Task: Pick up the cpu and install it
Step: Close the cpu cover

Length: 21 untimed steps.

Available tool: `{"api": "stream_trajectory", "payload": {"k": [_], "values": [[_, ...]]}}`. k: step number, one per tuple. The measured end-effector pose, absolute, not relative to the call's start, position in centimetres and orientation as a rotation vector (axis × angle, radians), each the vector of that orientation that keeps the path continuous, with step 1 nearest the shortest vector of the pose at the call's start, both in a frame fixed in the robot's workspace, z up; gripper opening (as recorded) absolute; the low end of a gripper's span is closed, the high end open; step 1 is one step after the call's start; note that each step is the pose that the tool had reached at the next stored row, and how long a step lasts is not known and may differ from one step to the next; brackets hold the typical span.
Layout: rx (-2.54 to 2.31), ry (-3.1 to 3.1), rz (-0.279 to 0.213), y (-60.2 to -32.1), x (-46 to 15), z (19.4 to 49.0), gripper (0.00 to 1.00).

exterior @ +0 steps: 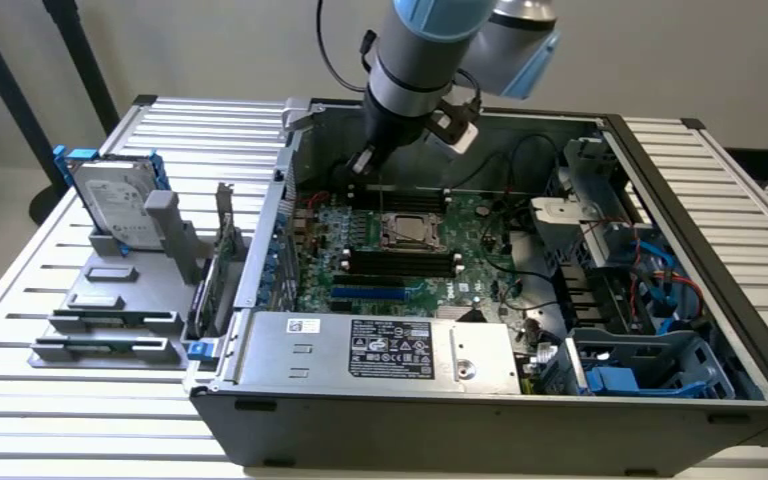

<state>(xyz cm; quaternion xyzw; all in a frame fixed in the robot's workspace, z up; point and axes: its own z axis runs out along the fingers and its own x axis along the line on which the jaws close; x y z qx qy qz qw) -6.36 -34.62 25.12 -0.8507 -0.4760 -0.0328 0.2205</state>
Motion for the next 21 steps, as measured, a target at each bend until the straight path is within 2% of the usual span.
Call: {"api": "stream_trajectory", "payload": {"k": [11,21], "values": [[-2.360,-1.318,-0.116,-34.7,-5.1,25.1,0.11],[-2.373,-1.307,-0.151,-35.5,-5.1,23.9,0.11]]}}
